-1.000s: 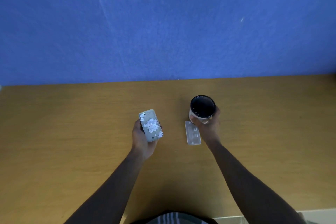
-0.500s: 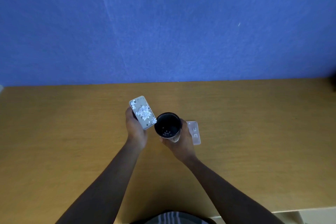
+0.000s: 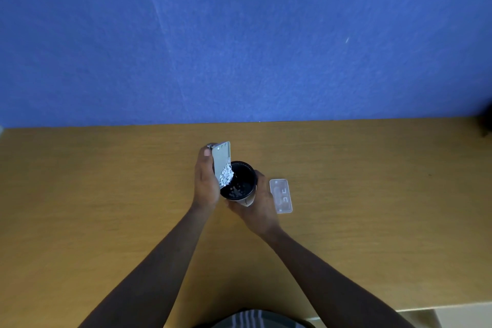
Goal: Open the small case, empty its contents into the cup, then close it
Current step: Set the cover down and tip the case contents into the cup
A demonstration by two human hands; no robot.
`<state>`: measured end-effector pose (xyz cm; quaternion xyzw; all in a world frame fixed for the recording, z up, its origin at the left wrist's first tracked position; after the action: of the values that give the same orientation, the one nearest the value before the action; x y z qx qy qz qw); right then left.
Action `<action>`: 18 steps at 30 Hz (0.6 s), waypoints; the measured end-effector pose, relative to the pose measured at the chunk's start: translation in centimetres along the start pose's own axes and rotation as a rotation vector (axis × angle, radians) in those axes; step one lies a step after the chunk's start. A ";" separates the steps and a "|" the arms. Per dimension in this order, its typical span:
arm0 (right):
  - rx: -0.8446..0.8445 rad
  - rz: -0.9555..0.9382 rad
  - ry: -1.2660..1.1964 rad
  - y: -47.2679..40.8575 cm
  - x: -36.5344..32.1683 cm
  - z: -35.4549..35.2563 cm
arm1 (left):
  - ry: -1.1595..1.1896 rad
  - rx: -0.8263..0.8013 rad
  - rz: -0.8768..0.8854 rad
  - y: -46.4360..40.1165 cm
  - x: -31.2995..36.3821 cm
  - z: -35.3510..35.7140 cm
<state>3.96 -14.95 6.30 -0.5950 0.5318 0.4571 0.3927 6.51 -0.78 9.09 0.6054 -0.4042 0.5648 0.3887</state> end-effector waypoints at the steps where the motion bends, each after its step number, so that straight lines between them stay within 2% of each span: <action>1: 0.004 -0.004 0.001 0.0 -0.1 0.0 | -0.016 -0.018 0.029 0.1 0.1 0.0; 9: -0.007 0.009 0.003 0.0 -0.3 -0.2 | -0.337 -0.024 0.290 0.6 1.1 0.3; 13: -0.008 0.019 -0.006 0.0 -0.3 -0.3 | -0.528 -0.015 0.356 0.9 1.0 0.2; 18: -0.020 0.017 -0.013 -0.1 -0.2 -0.4 | -0.690 -0.087 0.489 0.9 1.7 0.8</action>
<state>4.06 -15.22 6.61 -0.5913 0.5297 0.4696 0.3863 6.05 -1.91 10.79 0.6282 -0.6658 0.3870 0.1106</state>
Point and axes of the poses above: each hand's wrist, its own y-axis away from the middle knuckle, its own z-axis out of the palm, x = y × z, the point moved 4 cm from there along -y, towards the middle knuckle, and after that the axes turned 10 degrees about -y, right-handed, at the moved point
